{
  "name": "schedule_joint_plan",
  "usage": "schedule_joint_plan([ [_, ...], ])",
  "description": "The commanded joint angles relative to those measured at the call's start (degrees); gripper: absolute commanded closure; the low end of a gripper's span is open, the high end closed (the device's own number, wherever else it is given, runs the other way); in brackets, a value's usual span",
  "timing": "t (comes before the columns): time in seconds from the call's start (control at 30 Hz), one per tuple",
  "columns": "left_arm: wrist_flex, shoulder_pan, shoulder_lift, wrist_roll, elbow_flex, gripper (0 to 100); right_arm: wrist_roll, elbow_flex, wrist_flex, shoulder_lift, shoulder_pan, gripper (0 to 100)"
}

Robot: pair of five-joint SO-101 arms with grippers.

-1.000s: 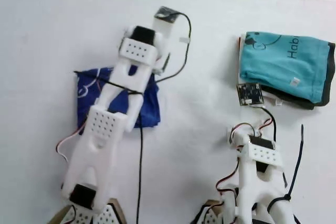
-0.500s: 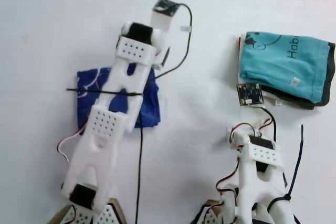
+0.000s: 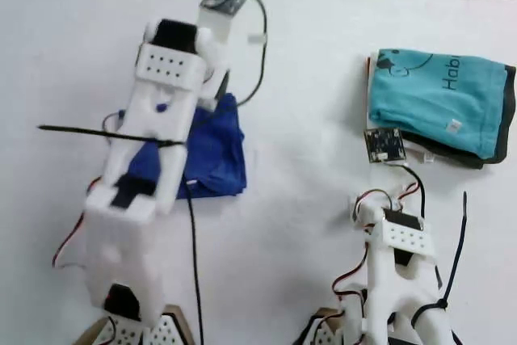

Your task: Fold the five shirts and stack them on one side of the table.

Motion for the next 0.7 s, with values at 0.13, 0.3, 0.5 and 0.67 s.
schedule_joint_plan([
  [0.13, -14.9, -0.1, -16.8, -4.5, 34.8, 97, 0.4, -0.5, -1.1, -1.8, -0.3, 97.8],
  [0.3, -20.6, -0.3, -18.4, -4.6, 44.4, 97, 0.4, -0.5, -1.1, -1.8, -0.3, 97.8],
  [0.5, -22.5, 0.6, -18.6, -4.3, 50.1, 97, 0.4, -0.5, -1.1, -1.8, -0.3, 97.8],
  [0.67, -18.6, 0.3, -18.7, -4.2, 48.4, 97, 0.4, -0.5, -1.1, -1.8, -0.3, 97.8],
])
